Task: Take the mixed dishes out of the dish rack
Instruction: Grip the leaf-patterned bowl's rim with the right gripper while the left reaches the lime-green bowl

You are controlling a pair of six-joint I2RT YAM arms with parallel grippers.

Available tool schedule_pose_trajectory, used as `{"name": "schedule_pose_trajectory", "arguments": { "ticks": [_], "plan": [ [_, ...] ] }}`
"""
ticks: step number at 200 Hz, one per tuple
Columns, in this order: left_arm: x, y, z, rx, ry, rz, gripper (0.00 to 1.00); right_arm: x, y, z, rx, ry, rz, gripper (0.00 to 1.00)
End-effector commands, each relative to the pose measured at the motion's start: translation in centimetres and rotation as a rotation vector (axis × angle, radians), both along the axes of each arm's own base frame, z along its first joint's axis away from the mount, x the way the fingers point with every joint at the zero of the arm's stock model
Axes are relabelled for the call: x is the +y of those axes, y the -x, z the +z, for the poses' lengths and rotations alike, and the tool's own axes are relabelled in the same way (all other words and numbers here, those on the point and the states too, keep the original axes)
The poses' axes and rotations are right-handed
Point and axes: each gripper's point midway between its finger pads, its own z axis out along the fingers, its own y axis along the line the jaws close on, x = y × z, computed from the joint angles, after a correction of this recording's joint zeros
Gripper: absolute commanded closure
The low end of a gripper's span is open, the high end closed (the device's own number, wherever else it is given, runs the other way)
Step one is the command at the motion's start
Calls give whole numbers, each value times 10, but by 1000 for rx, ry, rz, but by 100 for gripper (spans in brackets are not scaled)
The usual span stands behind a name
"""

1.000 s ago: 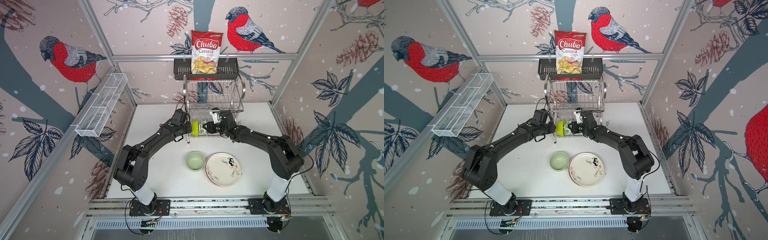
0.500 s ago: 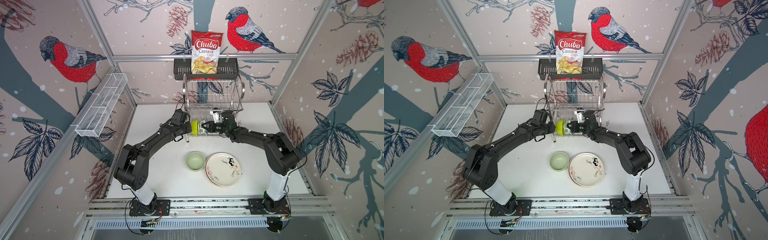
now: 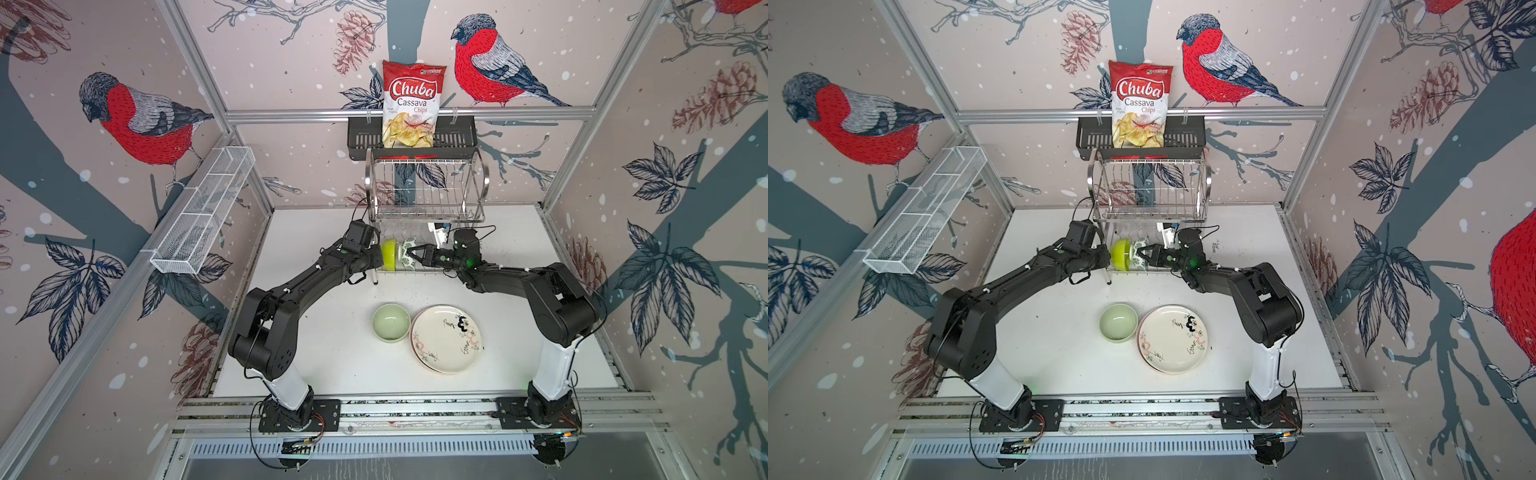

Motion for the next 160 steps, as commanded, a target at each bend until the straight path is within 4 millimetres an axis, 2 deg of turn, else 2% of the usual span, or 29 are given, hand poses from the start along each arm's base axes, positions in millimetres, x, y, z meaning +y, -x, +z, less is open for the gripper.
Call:
{"name": "schedule_pose_trajectory", "arguments": {
  "ticks": [1,74,160],
  "plan": [
    [1,0,-2,-2,-7,-8,68,-3,1,-13,100,-28,-20,93],
    [2,2,-3,0,0,-6,69,-2,6,12,85,-136,11,94],
    [3,2,-2,-2,-1,-7,69,-11,21,39,29,-127,13,95]
  ]
}}
